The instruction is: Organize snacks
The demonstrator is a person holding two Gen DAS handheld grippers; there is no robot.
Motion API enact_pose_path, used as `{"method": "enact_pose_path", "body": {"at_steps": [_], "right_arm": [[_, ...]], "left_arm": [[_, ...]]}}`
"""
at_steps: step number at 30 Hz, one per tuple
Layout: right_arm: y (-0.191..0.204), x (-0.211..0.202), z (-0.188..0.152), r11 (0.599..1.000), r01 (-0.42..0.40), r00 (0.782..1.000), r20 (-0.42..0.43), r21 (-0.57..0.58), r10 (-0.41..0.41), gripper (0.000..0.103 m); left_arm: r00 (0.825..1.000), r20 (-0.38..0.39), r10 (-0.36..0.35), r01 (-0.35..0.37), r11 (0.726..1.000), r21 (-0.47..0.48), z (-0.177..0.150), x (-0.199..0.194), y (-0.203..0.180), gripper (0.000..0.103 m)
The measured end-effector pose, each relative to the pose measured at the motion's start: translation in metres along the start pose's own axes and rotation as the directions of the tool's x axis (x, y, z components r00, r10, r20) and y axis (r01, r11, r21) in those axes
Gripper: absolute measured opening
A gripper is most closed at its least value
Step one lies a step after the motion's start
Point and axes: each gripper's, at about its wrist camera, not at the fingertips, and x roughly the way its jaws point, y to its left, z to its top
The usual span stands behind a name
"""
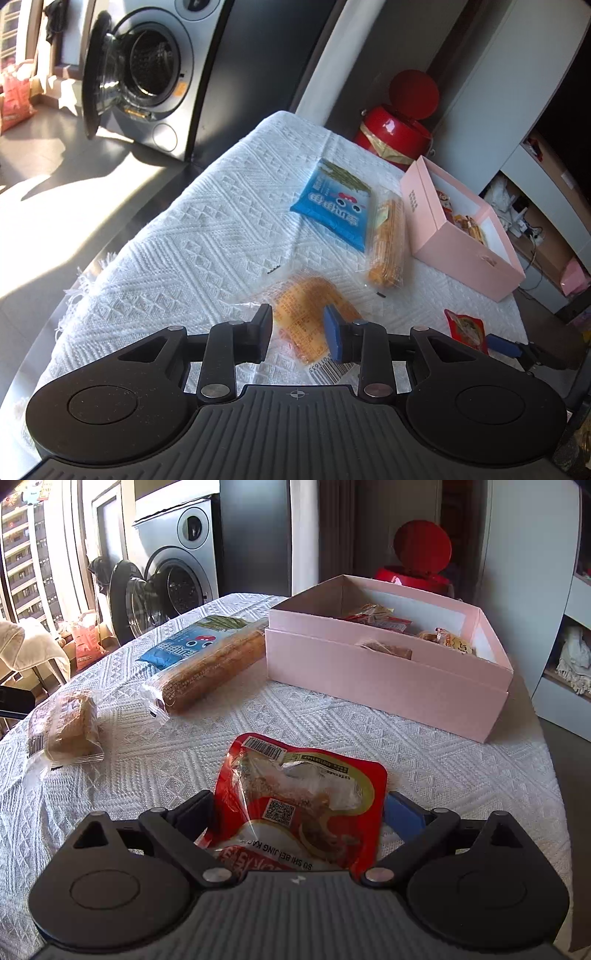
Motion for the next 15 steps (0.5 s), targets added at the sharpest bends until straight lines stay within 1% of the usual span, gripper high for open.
{"method": "enact_pose_path", "body": {"at_steps": [2, 4, 5, 6, 8, 9, 10, 11, 13, 15], "right_arm": [[0.000, 0.000, 0.000, 1.000, 0.001, 1.000, 0.000, 0.001, -0.001, 0.098], [0.000, 0.000, 0.000, 1.000, 0.001, 1.000, 0.000, 0.001, -0.001, 0.098], [0.000, 0.000, 0.000, 1.000, 0.000, 1.000, 0.000, 0.001, 0.000, 0.098], [0.000, 0.000, 0.000, 1.000, 0.000, 1.000, 0.000, 0.001, 0.000, 0.098], [0.000, 0.000, 0.000, 1.000, 0.001, 1.000, 0.000, 0.001, -0.001, 0.098], [0.000, 0.000, 0.000, 1.000, 0.000, 1.000, 0.000, 0.001, 0.000, 0.098], [0.000, 0.000, 0.000, 1.000, 0.000, 1.000, 0.000, 0.001, 0.000, 0.098], [0.000, 0.000, 0.000, 1.000, 0.000, 1.000, 0.000, 0.001, 0.000, 0.098], [0.000, 0.000, 0.000, 1.000, 0.000, 1.000, 0.000, 0.001, 0.000, 0.099], [0.000, 0.000, 0.000, 1.000, 0.000, 1.000, 0.000, 0.001, 0.000, 0.099]], "left_arm": [[1.000, -0.008, 0.002, -0.002, 1.000, 0.014, 0.002, 0.013, -0.007, 0.034], [1.000, -0.012, 0.008, -0.007, 0.998, 0.060, 0.004, 0.025, -0.019, 0.035], [1.000, -0.012, 0.014, -0.013, 0.996, 0.093, 0.004, 0.031, -0.026, 0.038], [1.000, -0.011, 0.024, -0.022, 0.990, 0.137, 0.004, 0.037, -0.034, 0.045], [0.999, -0.004, 0.045, -0.043, 0.973, 0.225, 0.002, 0.045, -0.049, 0.054], [0.998, -0.001, 0.055, -0.053, 0.961, 0.273, 0.000, 0.049, -0.057, 0.056], [0.998, -0.001, 0.064, -0.061, 0.953, 0.298, -0.001, 0.052, -0.062, 0.058], [0.997, 0.000, 0.082, -0.077, 0.939, 0.336, -0.004, 0.055, -0.069, 0.061], [0.994, -0.004, 0.106, -0.097, 0.920, 0.381, -0.008, 0.063, -0.076, 0.063], [0.993, -0.018, 0.117, -0.101, 0.916, 0.389, -0.009, 0.071, -0.075, 0.064]]}}
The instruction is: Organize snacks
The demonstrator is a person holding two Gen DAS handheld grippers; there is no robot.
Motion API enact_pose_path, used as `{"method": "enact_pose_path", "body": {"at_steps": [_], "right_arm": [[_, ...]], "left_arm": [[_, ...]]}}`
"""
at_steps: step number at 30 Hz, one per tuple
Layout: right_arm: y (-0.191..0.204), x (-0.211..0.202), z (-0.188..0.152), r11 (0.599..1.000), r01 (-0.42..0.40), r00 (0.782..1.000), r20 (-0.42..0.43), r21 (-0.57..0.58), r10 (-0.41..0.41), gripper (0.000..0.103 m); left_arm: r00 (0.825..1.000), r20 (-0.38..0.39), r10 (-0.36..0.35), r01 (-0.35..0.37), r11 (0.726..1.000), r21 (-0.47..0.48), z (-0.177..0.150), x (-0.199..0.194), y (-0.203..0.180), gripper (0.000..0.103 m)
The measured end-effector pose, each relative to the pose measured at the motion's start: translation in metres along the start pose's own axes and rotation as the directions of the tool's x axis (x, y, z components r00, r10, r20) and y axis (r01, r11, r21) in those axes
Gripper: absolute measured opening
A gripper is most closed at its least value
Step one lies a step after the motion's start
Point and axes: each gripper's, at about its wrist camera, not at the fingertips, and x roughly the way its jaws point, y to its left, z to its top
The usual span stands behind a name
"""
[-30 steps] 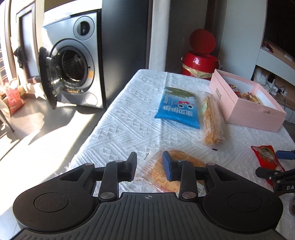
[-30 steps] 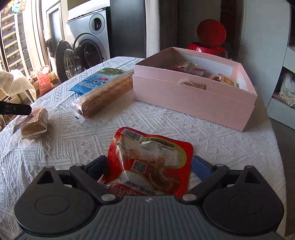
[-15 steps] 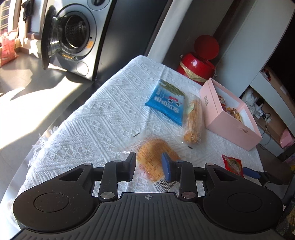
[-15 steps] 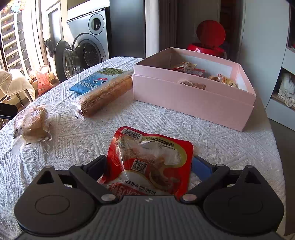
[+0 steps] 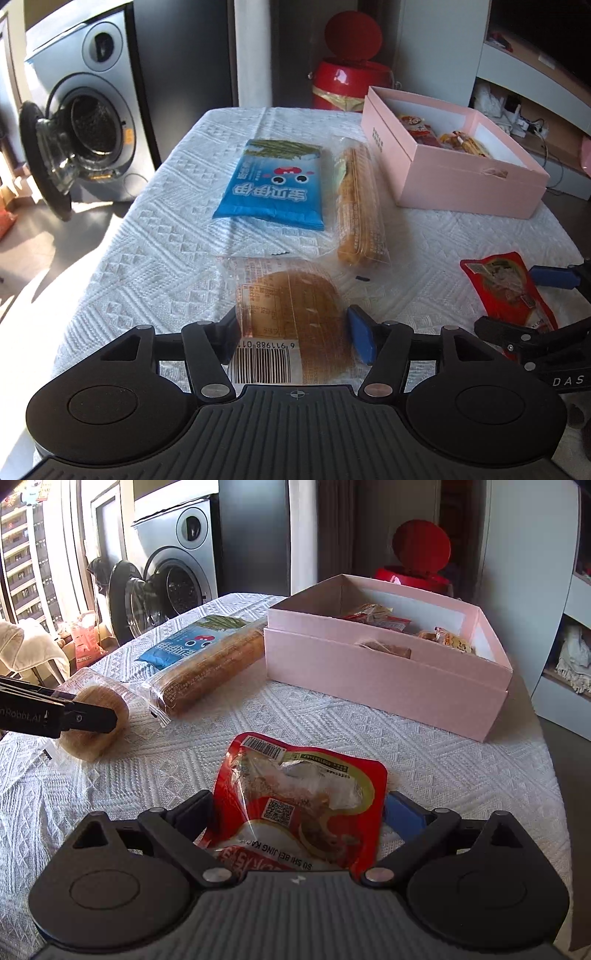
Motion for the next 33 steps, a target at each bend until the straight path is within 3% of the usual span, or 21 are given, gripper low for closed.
{"method": "enact_pose_path", "body": {"at_steps": [10, 18, 20, 21, 23, 26, 31, 33], "right_arm": [[-0.001, 0.002, 0.002, 1.000, -0.002, 1.000, -0.019, 0.006, 0.002, 0.103], [0.000, -0.005, -0.003, 1.000, -0.010, 0.999, -0.041, 0.009, 0.010, 0.103], [0.001, -0.012, -0.006, 1.000, -0.008, 0.999, -0.041, 0.008, 0.009, 0.097], [0.002, -0.018, -0.008, 1.000, -0.006, 0.999, -0.038, -0.007, 0.006, 0.088], [0.000, -0.030, -0.010, 1.000, -0.013, 0.999, -0.041, -0.013, 0.012, 0.083], [-0.006, -0.053, -0.010, 0.999, -0.032, 0.999, -0.021, 0.000, 0.032, 0.066], [-0.027, -0.083, 0.000, 0.999, 0.008, 0.998, 0.055, 0.047, -0.011, 0.064], [-0.036, -0.093, 0.004, 0.997, 0.014, 0.996, 0.084, 0.074, -0.020, 0.063]], "left_arm": [[1.000, 0.018, -0.017, 0.016, 0.998, 0.055, -0.012, -0.009, -0.004, 0.061], [0.989, 0.021, -0.144, 0.143, 0.988, 0.055, -0.028, -0.025, -0.012, 0.061], [0.979, 0.010, -0.204, 0.203, 0.977, 0.065, -0.034, -0.029, -0.018, 0.061], [0.976, 0.008, -0.219, 0.218, 0.973, 0.070, -0.036, -0.030, -0.020, 0.061], [0.969, 0.011, -0.247, 0.245, 0.965, 0.090, -0.040, -0.035, -0.030, 0.061], [0.958, 0.032, -0.286, 0.281, 0.953, 0.111, -0.038, -0.044, -0.039, 0.061], [0.936, 0.104, -0.335, 0.323, 0.939, 0.119, -0.020, -0.065, -0.044, 0.060], [0.915, 0.146, -0.376, 0.361, 0.924, 0.123, 0.001, -0.075, -0.044, 0.060]]}}
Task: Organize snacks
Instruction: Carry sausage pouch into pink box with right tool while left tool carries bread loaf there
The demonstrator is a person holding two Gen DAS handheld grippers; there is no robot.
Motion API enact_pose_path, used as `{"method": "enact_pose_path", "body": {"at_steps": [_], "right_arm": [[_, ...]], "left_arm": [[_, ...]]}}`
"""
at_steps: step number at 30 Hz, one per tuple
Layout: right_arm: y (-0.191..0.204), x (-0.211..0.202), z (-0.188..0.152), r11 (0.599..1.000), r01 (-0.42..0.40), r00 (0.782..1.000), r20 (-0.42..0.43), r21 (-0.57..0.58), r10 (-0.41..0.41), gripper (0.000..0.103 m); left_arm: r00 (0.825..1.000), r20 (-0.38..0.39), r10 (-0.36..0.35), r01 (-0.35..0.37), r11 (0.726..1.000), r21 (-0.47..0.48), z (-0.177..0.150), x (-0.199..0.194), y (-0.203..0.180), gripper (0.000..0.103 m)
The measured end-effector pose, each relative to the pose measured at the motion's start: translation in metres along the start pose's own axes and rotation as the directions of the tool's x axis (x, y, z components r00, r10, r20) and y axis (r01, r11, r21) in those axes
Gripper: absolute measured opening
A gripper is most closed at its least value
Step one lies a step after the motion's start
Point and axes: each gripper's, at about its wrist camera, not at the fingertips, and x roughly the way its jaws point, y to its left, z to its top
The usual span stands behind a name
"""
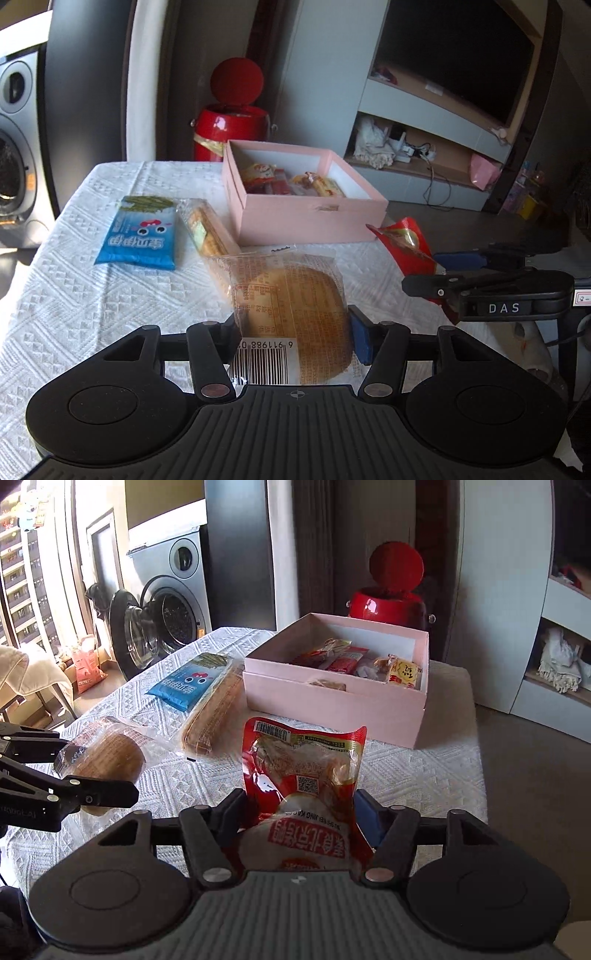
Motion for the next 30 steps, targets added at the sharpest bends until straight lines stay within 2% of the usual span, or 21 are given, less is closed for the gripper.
{"method": "enact_pose_path", "body": {"at_steps": [3, 5, 7, 9, 11, 14, 18, 21, 23, 26, 28, 29, 30], "right_arm": [[-0.007, -0.012, 0.008, 1.000, 0.030, 0.998, 0.049, -0.001, -0.030, 0.063], [-0.008, -0.019, 0.012, 0.998, 0.063, 0.995, 0.081, -0.015, -0.062, 0.063], [-0.008, -0.022, 0.016, 0.996, 0.086, 0.991, 0.103, -0.022, -0.083, 0.064], [-0.012, -0.024, 0.020, 0.996, 0.092, 0.990, 0.107, -0.014, -0.090, 0.064], [-0.016, -0.023, 0.021, 0.995, 0.103, 0.989, 0.103, -0.008, -0.102, 0.064], [-0.021, -0.016, 0.018, 0.991, 0.131, 0.988, 0.083, -0.007, -0.130, 0.064], [-0.031, -0.002, 0.017, 0.988, 0.155, 0.987, 0.044, 0.000, -0.155, 0.064], [-0.036, 0.003, 0.029, 0.988, 0.151, 0.987, 0.053, 0.016, -0.151, 0.063], [-0.036, -0.003, 0.051, 0.991, 0.133, 0.985, 0.108, 0.023, -0.135, 0.063], [-0.035, -0.006, 0.104, 0.995, 0.101, 0.979, 0.178, 0.010, -0.101, 0.064], [-0.037, 0.005, 0.152, 0.996, 0.085, 0.976, 0.195, 0.038, -0.091, 0.074], [-0.039, 0.011, 0.168, 0.995, 0.082, 0.978, 0.190, 0.050, -0.090, 0.085], [-0.039, 0.022, 0.187, 0.994, 0.088, 0.979, 0.180, 0.060, -0.097, 0.090]], "left_arm": [[0.996, 0.093, -0.008, 0.004, 0.999, 0.037, 0.046, 0.002, -0.007, 0.061], [0.981, 0.193, -0.027, 0.016, 0.998, 0.058, 0.086, 0.007, -0.014, 0.061], [0.959, 0.269, -0.092, 0.087, 0.996, 0.030, 0.126, 0.020, -0.013, 0.061], [0.951, 0.262, -0.164, 0.166, 0.986, 0.012, 0.151, 0.045, -0.007, 0.062], [0.966, 0.192, -0.172, 0.180, 0.983, -0.024, 0.162, 0.085, 0.001, 0.059], [0.968, 0.208, -0.144, 0.160, 0.985, -0.065, 0.147, 0.107, 0.020, 0.057], [0.969, 0.211, -0.126, 0.161, 0.974, -0.157, 0.107, 0.098, 0.054, 0.057], [0.982, 0.180, -0.053, 0.086, 0.979, -0.185, 0.066, 0.078, 0.077, 0.057], [0.989, 0.145, 0.006, 0.025, 0.978, -0.206, 0.048, 0.068, 0.089, 0.057], [0.992, 0.102, 0.076, -0.049, 0.967, -0.249, 0.030, 0.059, 0.102, 0.057], [0.991, 0.082, 0.107, -0.081, 0.959, -0.273, 0.023, 0.054, 0.114, 0.057], [0.989, 0.074, 0.126, -0.101, 0.954, -0.281, 0.020, 0.053, 0.118, 0.057], [0.986, 0.065, 0.151, -0.126, 0.949, -0.289, 0.017, 0.052, 0.124, 0.057]]}}
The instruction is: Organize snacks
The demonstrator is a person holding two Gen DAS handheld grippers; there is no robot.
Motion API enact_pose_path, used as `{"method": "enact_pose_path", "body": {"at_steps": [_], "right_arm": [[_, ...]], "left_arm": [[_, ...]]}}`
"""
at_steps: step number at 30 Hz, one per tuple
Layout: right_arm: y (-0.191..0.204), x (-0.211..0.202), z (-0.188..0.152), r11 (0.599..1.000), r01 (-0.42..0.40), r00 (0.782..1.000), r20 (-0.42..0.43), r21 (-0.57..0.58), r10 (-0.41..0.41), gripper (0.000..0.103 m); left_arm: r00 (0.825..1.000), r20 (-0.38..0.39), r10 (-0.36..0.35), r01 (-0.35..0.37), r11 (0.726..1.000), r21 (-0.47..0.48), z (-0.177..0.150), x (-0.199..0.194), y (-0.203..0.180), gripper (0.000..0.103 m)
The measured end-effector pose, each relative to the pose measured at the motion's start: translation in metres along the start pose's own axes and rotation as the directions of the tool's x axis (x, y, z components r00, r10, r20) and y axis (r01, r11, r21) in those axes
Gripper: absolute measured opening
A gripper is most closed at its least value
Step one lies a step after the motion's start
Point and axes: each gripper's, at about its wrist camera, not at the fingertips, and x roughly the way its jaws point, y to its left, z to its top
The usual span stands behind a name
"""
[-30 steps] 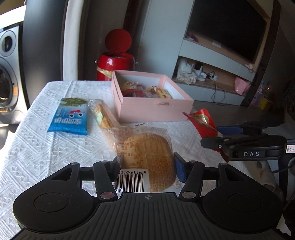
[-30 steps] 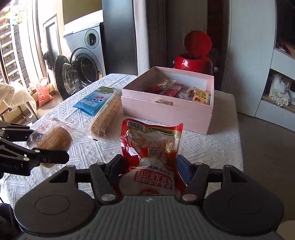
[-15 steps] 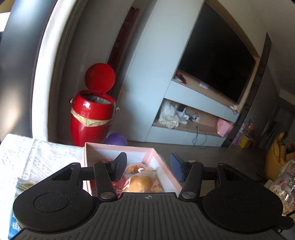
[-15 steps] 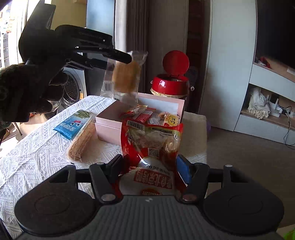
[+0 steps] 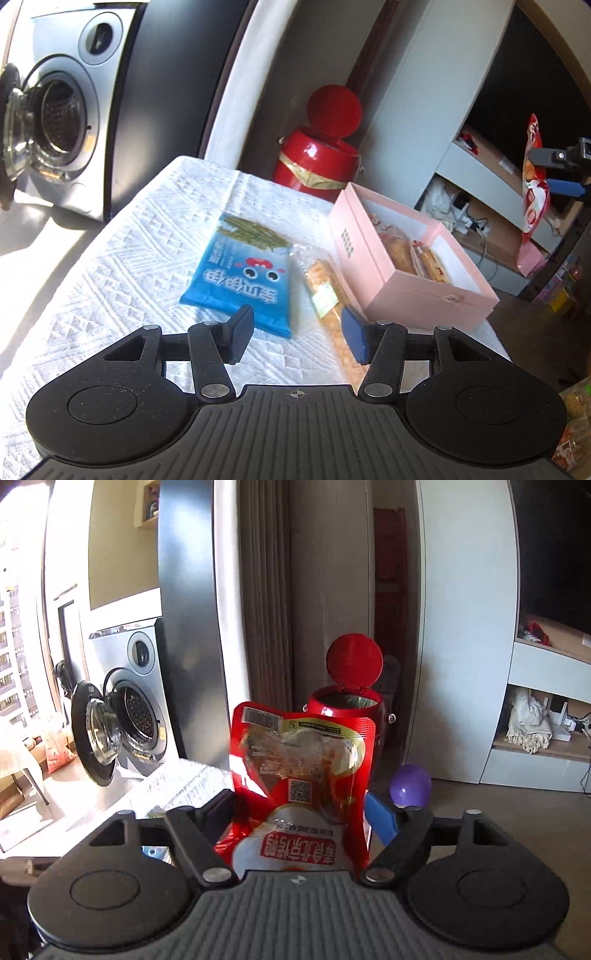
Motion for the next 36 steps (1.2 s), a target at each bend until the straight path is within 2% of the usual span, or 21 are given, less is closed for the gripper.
{"method": "enact_pose_path", "body": {"at_steps": [2, 4, 9, 15, 19, 21, 23, 24, 25, 27, 31, 36], "right_arm": [[0.008, 0.021, 0.014, 0.998, 0.055, 0.998, -0.012, -0.019, -0.055, 0.090], [0.018, 0.034, 0.010, 0.997, 0.073, 0.997, -0.034, -0.031, -0.074, 0.090], [0.055, 0.056, -0.046, 0.997, -0.048, 0.986, -0.163, -0.059, 0.038, 0.090], [0.112, 0.069, -0.115, 0.975, -0.186, 0.946, -0.291, -0.122, 0.144, 0.090], [0.133, 0.070, -0.148, 0.963, -0.223, 0.931, -0.325, -0.150, 0.166, 0.090], [0.137, 0.074, -0.158, 0.964, -0.217, 0.929, -0.335, -0.153, 0.156, 0.090], [0.138, 0.078, -0.161, 0.966, -0.203, 0.932, -0.333, -0.162, 0.141, 0.081], [0.138, 0.079, -0.162, 0.966, -0.202, 0.933, -0.331, -0.164, 0.139, 0.073], [0.138, 0.079, -0.162, 0.966, -0.204, 0.933, -0.331, -0.157, 0.143, 0.070], [0.135, 0.078, -0.161, 0.966, -0.217, 0.930, -0.330, -0.139, 0.162, 0.057], [0.137, 0.068, -0.164, 0.959, -0.231, 0.934, -0.315, -0.162, 0.171, 0.052], [0.140, 0.054, -0.168, 0.948, -0.237, 0.942, -0.287, -0.213, 0.171, 0.049]], "left_arm": [[0.998, 0.005, 0.057, -0.057, 0.998, -0.013, -0.004, -0.003, 0.014, 0.057], [0.996, 0.013, 0.083, -0.082, 0.996, -0.027, -0.004, -0.002, 0.025, 0.057], [0.992, 0.025, 0.123, -0.122, 0.992, -0.023, 0.003, 0.005, 0.036, 0.057], [0.990, 0.026, 0.140, -0.141, 0.989, 0.040, 0.009, 0.022, 0.025, 0.057], [0.992, 0.014, 0.125, -0.126, 0.990, 0.057, 0.008, 0.028, 0.021, 0.057], [0.991, 0.018, 0.133, -0.134, 0.988, 0.070, 0.010, 0.031, 0.018, 0.057], [0.988, 0.033, 0.148, -0.150, 0.984, 0.094, 0.015, 0.035, 0.015, 0.057], [0.986, 0.039, 0.162, -0.165, 0.980, 0.110, 0.019, 0.039, 0.013, 0.057], [0.984, 0.041, 0.172, -0.176, 0.977, 0.121, 0.022, 0.042, 0.012, 0.057], [0.980, 0.030, 0.197, -0.199, 0.968, 0.153, 0.029, 0.055, 0.009, 0.057], [0.969, -0.010, 0.247, -0.240, 0.950, 0.201, 0.032, 0.079, 0.005, 0.057], [0.970, -0.024, 0.243, -0.231, 0.944, 0.237, 0.022, 0.077, -0.001, 0.055]]}}
